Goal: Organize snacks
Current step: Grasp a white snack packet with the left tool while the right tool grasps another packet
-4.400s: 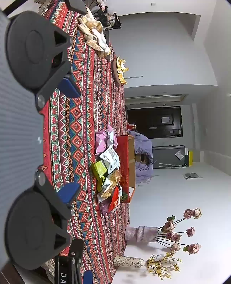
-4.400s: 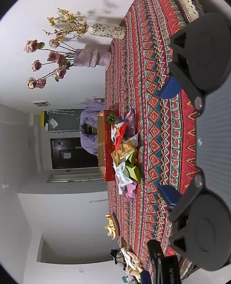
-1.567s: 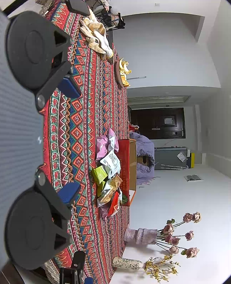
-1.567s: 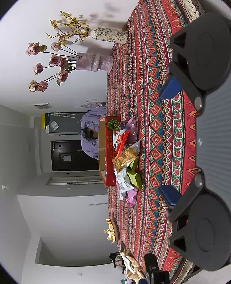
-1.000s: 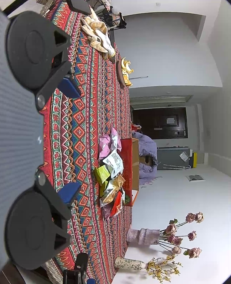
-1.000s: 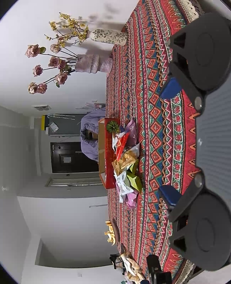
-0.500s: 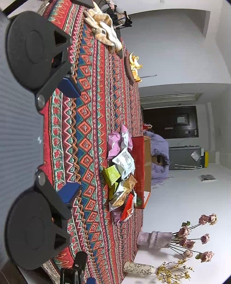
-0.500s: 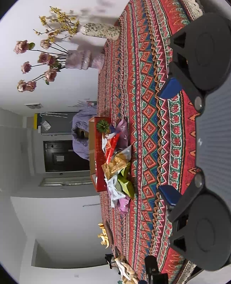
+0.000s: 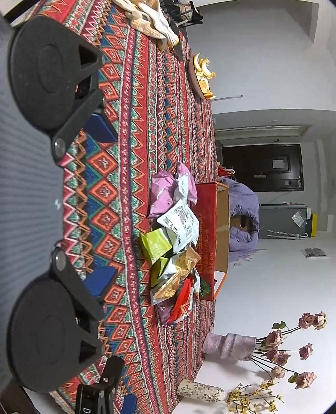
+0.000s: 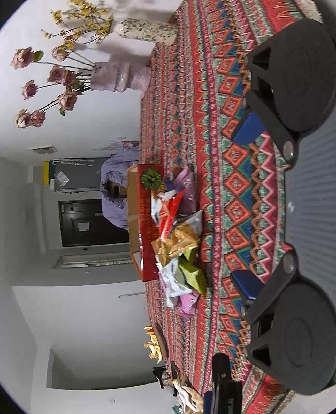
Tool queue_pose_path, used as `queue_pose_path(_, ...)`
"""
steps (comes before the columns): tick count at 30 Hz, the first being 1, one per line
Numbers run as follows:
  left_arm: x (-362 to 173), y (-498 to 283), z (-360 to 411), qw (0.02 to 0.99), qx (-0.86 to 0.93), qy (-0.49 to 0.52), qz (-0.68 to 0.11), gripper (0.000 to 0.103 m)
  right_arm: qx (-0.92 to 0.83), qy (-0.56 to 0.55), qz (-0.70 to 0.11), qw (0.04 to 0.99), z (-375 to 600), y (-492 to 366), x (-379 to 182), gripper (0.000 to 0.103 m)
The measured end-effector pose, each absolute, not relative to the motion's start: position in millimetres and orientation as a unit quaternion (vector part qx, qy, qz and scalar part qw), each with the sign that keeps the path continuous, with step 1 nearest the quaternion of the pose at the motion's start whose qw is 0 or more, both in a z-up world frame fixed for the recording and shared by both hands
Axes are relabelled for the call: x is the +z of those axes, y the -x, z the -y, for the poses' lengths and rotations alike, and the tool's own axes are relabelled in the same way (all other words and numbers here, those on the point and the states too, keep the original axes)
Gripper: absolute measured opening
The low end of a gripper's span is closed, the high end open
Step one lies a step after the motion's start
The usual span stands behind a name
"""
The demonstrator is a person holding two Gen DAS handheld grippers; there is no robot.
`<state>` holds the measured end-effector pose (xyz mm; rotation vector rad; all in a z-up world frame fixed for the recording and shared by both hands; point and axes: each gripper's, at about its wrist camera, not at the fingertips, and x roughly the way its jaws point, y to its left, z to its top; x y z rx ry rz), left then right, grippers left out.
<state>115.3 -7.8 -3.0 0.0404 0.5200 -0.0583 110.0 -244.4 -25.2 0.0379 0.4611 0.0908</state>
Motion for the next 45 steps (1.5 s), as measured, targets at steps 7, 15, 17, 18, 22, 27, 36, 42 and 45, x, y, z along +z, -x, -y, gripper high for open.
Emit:
queue_pose_path(7,1,-144,11,0.964,-0.034,-0.021,-0.265,0.103,0.055,-0.022,-0.239,0.969,243,-141,-17,0.103)
queue_pose_path(15,10,-182,18,0.963,-0.049,-0.035,-0.263,0.103,0.095,-0.025,-0.238,0.966,236,-184,-9,0.103)
queue_pose_path(17,10,-194,19,0.962,-0.054,-0.037,-0.264,0.103,0.113,-0.036,-0.259,0.958,233,-199,-7,0.103)
queue_pose_path(18,10,-200,19,0.962,-0.055,-0.041,-0.266,0.103,0.114,-0.047,-0.266,0.956,233,-206,-8,0.103)
queue_pose_path(22,10,-225,13,0.959,-0.079,-0.050,-0.268,0.103,0.124,-0.080,-0.288,0.946,230,-231,-10,0.099)
queue_pose_path(27,6,-263,12,0.951,-0.129,-0.120,-0.256,0.103,0.128,-0.085,-0.301,0.941,224,-259,-17,0.079)
queue_pose_path(36,-12,-332,18,0.918,-0.242,-0.131,-0.284,0.078,0.131,-0.096,-0.331,0.930,224,-298,-31,0.054)
queue_pose_path(42,-19,-350,24,0.901,-0.277,-0.130,-0.307,0.071,0.132,-0.095,-0.338,0.927,225,-307,-35,0.053)
queue_pose_path(45,-18,-343,23,0.900,-0.280,-0.133,-0.306,0.051,0.135,-0.082,-0.343,0.926,222,-304,-35,0.051)
